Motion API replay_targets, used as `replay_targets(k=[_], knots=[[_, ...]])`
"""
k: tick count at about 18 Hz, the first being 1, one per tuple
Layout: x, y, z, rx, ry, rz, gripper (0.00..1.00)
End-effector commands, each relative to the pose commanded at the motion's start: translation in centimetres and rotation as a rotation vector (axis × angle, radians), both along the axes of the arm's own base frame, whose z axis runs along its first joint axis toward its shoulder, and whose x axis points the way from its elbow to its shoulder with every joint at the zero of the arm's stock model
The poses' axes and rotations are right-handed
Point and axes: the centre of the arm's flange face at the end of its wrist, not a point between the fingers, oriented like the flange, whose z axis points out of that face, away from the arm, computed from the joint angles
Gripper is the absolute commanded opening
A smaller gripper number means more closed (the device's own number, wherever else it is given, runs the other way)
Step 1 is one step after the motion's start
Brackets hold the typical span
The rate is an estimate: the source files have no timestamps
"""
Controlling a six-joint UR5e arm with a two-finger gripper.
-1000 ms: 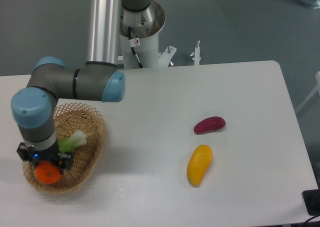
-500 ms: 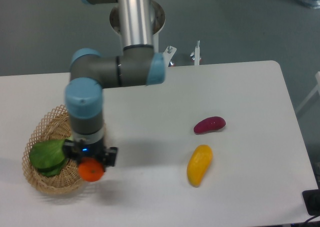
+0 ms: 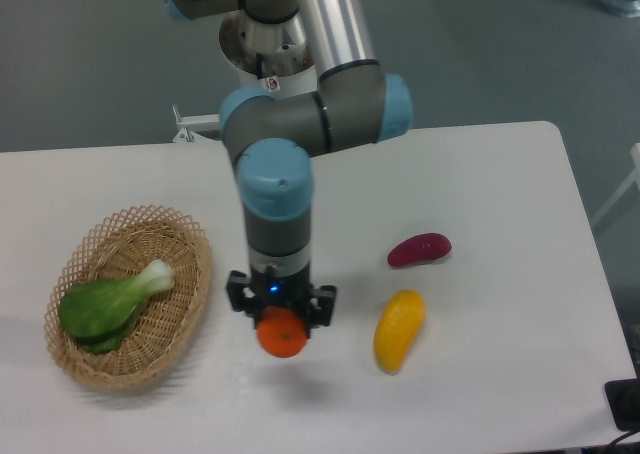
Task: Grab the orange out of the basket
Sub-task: 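Lift the orange out of the basket and carry it toward the yellow fruit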
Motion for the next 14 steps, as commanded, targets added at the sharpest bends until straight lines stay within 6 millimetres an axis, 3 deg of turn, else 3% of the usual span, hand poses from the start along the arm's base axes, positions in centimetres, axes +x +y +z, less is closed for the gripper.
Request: replay_targets(k=[9,14], knots=[[-5.3,-3.8,0.6,-0.019,0.026,0.013,0.58],[-5.9,-3.7,0.8,-0.041,0.059,-0.122,0.58]])
